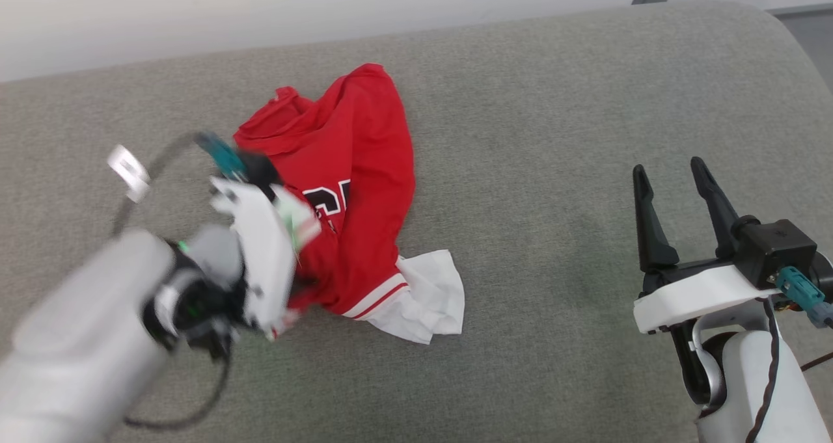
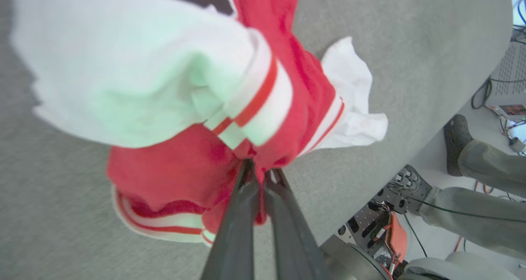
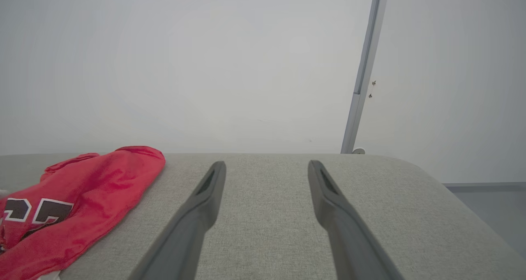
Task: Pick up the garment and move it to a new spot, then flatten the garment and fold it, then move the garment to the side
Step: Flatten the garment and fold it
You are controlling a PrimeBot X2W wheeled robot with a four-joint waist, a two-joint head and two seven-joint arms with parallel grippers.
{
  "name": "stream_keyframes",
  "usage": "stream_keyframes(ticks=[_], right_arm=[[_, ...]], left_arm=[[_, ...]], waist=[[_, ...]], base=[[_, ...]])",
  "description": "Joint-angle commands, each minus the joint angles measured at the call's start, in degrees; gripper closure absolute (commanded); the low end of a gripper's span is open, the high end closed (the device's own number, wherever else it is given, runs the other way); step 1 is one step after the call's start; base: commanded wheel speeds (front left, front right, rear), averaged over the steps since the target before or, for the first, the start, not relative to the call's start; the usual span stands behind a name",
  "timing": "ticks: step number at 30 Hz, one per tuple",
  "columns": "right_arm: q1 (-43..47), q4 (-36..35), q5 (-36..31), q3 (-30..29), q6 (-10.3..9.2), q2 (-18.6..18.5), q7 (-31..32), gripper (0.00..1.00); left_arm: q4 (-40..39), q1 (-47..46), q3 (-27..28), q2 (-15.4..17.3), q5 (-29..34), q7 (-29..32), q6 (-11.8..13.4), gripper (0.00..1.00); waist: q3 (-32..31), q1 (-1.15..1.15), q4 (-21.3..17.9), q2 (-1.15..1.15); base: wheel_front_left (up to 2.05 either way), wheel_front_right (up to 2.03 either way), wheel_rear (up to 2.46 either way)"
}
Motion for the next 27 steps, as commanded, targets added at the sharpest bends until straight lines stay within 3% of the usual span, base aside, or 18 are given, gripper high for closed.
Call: stream_keyframes(ticks=[1, 5, 6, 7, 8, 21, 27], right_arm=[[0.48, 0.04, 0.36, 0.21, -0.01, 0.04, -0.05, 0.00], [0.41, 0.12, 0.60, 0.32, -0.01, 0.04, -0.19, 0.00], [0.35, 0.17, 0.68, 0.41, -0.01, 0.05, -0.23, 0.00], [0.26, 0.25, 0.75, 0.51, -0.01, 0.05, -0.28, 0.00], [0.22, 0.32, 0.68, 0.55, -0.01, 0.03, -0.32, 0.00], [0.80, 0.87, 0.67, 0.95, -0.01, 0.04, -1.15, 0.00], [0.05, 0.77, 1.10, 1.23, -0.01, 0.04, -1.32, 0.00]], left_arm=[[-2.44, 1.80, -1.08, 0.20, 0.35, 1.31, 1.16, 1.00], [-7.78, 4.45, -3.94, 1.75, 1.71, 3.78, 3.12, 1.00], [-8.62, 4.77, -4.27, 2.12, 2.15, 3.77, 3.22, 0.86], [-9.30, 4.85, -4.33, 2.59, 2.71, 3.34, 3.16, 0.55], [-9.65, 4.83, -4.36, 3.12, 2.86, 3.07, 3.02, 0.01], [-13.44, -1.49, -0.69, 8.76, 3.41, 6.27, 5.22, 0.00], [-9.54, -4.69, -0.69, 7.94, 6.16, 6.29, 6.86, 0.00]], waist=[[0.16, 0.00, -0.47, 0.00], [0.58, 0.00, -1.21, 0.00], [0.66, 0.00, -1.35, 0.00], [0.72, 0.00, -1.51, 0.00], [0.74, 0.00, -1.62, 0.00], [-1.56, 0.00, -2.21, 0.00], [-0.59, 0.00, -3.08, 0.00]], base=[[0.00, 0.00, 0.00], [0.00, 0.00, 0.00], [0.00, 0.00, 0.00], [0.00, 0.00, 0.00], [0.00, 0.00, 0.00], [0.00, 0.00, 0.00], [0.00, 0.00, 0.00]])
